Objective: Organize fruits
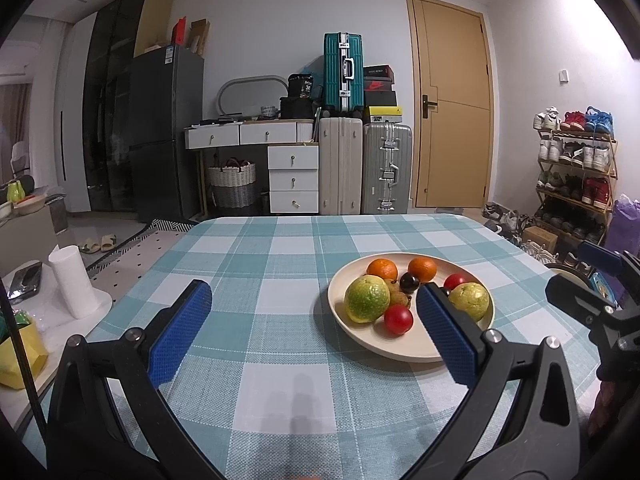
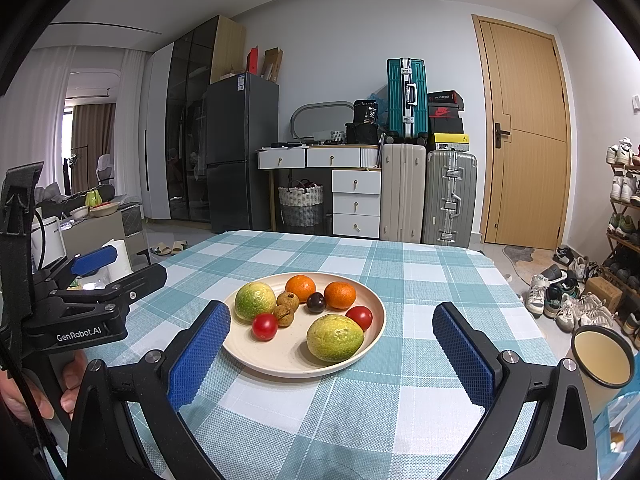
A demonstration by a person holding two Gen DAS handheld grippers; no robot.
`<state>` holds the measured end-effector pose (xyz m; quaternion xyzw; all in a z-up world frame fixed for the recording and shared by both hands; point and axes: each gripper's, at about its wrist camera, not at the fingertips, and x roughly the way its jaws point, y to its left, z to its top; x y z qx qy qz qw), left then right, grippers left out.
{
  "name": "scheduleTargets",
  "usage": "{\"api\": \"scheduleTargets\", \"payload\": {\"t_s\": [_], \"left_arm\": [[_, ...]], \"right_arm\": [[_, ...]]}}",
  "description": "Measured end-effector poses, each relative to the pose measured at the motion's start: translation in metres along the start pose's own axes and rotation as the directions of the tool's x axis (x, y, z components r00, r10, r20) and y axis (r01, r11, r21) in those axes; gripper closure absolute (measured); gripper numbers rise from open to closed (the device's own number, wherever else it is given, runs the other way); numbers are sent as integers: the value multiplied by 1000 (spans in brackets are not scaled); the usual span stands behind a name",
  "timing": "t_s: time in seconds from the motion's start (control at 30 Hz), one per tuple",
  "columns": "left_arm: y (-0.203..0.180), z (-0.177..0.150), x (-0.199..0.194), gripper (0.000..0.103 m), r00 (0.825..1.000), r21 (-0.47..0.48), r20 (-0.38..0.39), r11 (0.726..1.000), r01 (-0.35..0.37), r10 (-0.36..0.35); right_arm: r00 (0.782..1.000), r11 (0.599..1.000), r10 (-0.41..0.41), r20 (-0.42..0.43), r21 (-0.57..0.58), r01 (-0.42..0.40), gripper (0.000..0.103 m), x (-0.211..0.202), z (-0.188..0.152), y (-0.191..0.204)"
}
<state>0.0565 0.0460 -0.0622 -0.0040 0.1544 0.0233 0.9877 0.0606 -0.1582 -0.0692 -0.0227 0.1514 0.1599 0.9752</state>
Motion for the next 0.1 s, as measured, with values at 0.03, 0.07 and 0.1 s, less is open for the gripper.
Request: {"api": "scheduleTargets", "payload": {"t_s": [0.03, 0.07, 0.1], "left_arm": [[0, 0, 0, 1, 1000, 2, -1, 1000, 5, -5], [0, 0, 0, 1, 1000, 3, -2, 1000, 7, -7], [0, 0, 1, 1, 1000, 2, -5, 1000, -1, 1]], "right_arm": [[1000, 1000, 0, 0, 1, 0, 0, 0, 0, 0], [1000, 1000, 0, 0, 1, 0, 0, 0, 0, 0], [1000, 1000, 0, 0, 1, 0, 0, 0, 0, 0]]}}
